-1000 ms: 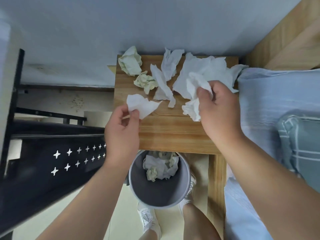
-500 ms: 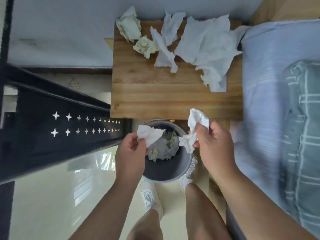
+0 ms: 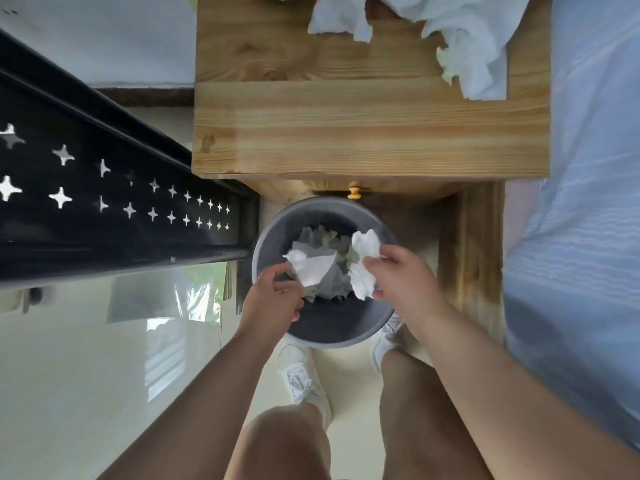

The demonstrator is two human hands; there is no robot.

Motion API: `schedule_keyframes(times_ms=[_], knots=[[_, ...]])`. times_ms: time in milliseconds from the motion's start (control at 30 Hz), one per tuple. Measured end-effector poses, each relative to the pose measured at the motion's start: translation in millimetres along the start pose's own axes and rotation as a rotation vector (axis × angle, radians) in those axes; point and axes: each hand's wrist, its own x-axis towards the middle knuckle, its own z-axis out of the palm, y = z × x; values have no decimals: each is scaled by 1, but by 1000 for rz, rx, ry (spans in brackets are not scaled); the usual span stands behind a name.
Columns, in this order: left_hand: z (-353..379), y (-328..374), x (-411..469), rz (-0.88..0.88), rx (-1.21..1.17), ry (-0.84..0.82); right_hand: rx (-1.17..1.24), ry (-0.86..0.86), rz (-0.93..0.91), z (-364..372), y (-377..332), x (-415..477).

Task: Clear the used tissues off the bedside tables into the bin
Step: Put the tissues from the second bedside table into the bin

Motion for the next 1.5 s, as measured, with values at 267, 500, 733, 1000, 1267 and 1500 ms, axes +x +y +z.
schedule_keyframes(times_ms=[267,500,733,1000,1267,1500], knots=[[-11,23,-44,96,37,-9,-41,15,6,-25,-18,-32],[-12,108,-83,328,56,-7,-73,133,-232,-80,-96,-61],[-7,219,-71,514,102,4,-31,249,-423,-122,-187,-50],[-8,296,-19,583,207,204,-321,383,-464,-135,-242,1],[-13,338,18,703,453,362,-583,581,-745,-138,-269,35],[-1,350,40,709,592,204,-763,442,-630,-132,-297,65]])
